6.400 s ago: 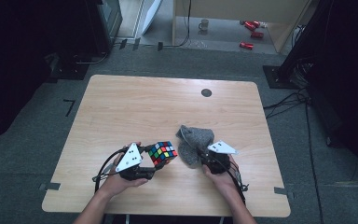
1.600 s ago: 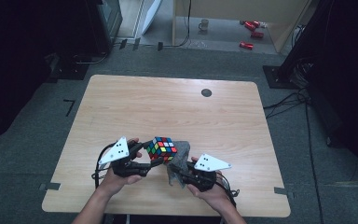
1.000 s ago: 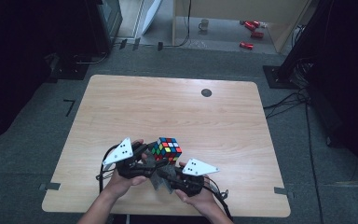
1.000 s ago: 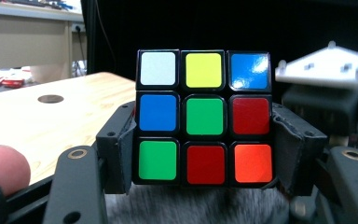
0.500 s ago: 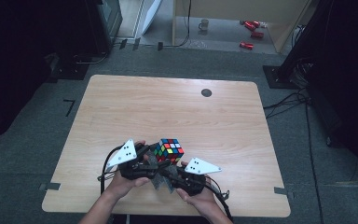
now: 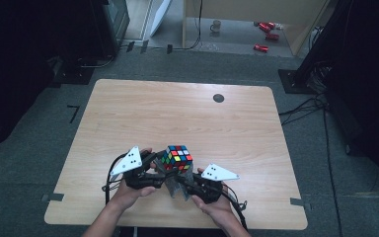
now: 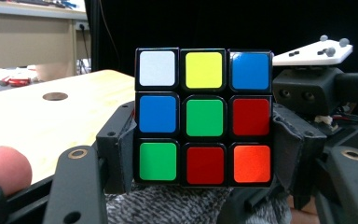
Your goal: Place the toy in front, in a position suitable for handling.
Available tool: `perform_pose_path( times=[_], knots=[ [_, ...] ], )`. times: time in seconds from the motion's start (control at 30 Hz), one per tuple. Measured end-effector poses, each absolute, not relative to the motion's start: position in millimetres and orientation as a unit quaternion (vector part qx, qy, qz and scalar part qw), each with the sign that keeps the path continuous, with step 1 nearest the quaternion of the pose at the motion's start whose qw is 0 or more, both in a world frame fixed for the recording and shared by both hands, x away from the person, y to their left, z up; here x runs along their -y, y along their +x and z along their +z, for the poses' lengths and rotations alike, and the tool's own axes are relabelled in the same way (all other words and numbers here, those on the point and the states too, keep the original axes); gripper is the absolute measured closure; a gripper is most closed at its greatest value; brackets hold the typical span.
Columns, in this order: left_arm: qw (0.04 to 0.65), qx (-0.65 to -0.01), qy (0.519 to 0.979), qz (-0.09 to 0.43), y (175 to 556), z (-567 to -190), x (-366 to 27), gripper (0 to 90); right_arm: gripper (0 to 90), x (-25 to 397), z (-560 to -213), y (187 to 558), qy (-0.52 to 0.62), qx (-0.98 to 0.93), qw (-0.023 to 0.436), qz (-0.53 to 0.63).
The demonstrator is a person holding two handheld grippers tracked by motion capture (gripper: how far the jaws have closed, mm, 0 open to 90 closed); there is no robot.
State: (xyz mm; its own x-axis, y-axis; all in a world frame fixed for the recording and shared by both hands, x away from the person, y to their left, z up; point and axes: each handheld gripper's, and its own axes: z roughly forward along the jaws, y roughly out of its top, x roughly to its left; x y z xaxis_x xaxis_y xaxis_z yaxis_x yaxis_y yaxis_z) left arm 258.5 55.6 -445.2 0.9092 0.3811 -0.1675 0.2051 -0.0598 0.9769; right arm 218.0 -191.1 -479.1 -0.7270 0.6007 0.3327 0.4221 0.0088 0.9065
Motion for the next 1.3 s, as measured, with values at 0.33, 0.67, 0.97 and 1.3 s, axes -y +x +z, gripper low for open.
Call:
perform_pose_path(
  times=[0.33, 0.67, 0.97, 1.3],
  knots=[
    [0.635, -0.197, 0.743, 0.076, 260.2, -450.0, -56.8, 35.6, 76.3, 223.0, -466.0, 225.9, 0.393, -0.671, 0.098, 0.622],
    [0.635, -0.184, 0.748, 0.067, 256.7, -450.9, -49.4, 35.6, 76.2, 242.2, -455.5, 226.4, 0.394, -0.642, 0.087, 0.652],
    [0.64, -0.183, 0.744, 0.061, 258.1, -451.1, -52.8, 35.6, 76.3, 236.9, -456.5, 229.0, 0.391, -0.653, 0.058, 0.647],
    [0.639, -0.184, 0.745, 0.065, 257.5, -449.5, -52.8, 35.6, 76.1, 237.6, -459.9, 228.4, 0.39, -0.656, 0.058, 0.644]
  ],
)
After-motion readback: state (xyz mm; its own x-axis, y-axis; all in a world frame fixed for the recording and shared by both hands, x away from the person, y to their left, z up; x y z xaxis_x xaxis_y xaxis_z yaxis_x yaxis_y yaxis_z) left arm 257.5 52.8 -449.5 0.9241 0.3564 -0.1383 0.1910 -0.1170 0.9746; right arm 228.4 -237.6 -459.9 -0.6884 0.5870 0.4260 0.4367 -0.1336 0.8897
